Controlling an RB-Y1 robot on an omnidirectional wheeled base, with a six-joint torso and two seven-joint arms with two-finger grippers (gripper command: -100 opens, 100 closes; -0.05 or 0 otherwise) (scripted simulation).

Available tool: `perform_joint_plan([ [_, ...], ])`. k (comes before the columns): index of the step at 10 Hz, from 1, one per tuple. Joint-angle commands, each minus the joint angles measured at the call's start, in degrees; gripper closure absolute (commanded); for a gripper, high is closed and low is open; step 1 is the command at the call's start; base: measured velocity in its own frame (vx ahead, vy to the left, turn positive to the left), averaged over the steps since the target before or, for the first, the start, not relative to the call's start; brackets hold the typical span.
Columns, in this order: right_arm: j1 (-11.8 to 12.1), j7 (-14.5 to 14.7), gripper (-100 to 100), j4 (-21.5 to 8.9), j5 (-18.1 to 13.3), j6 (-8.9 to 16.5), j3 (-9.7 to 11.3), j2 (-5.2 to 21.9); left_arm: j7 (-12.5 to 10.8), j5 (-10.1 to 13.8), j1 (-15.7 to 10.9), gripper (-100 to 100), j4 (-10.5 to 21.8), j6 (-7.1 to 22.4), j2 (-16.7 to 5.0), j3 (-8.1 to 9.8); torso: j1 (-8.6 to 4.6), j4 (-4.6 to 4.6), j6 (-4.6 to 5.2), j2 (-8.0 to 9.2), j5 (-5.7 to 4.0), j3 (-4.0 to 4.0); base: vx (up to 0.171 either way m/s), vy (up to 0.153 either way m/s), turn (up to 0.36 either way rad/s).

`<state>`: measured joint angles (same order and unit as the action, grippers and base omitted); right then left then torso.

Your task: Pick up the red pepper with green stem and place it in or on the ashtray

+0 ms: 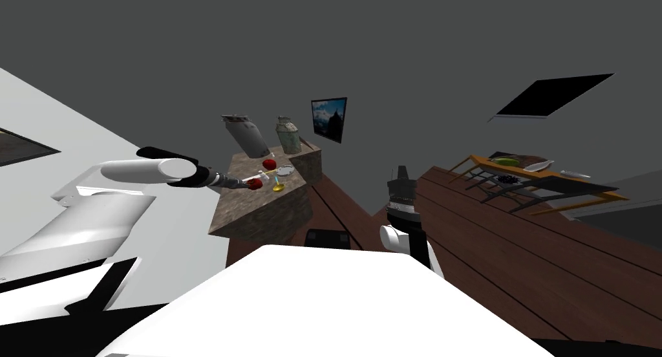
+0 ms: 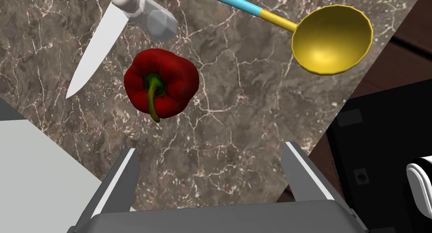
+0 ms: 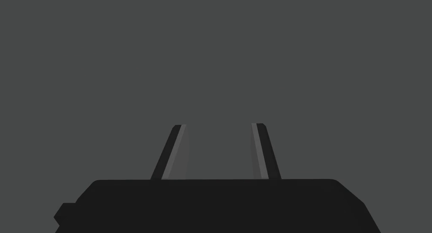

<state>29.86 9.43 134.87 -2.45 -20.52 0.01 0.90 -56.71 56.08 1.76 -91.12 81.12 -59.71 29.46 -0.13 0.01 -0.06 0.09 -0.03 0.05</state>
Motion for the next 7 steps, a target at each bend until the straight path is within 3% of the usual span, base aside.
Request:
perform_joint_plan([
  [1,0.0,0.0,0,0.0,0.0,0.0,0.0,0.0,-1.77,0.27,-0.49,-100,1.09,0.4,1.17,0.21,0.0,0.0,0.0,0.0,0.0,0.0,0.09,0.034,0.108],
  [7,0.02,0.0,0,0.0,0.0,0.0,-0.02,0.02,-5.41,2.22,-0.11,-100,4.99,2.24,6.13,-0.33,0.81,-0.15,0.01,-0.57,0.21,-0.35,0.145,0.125,0.075],
])
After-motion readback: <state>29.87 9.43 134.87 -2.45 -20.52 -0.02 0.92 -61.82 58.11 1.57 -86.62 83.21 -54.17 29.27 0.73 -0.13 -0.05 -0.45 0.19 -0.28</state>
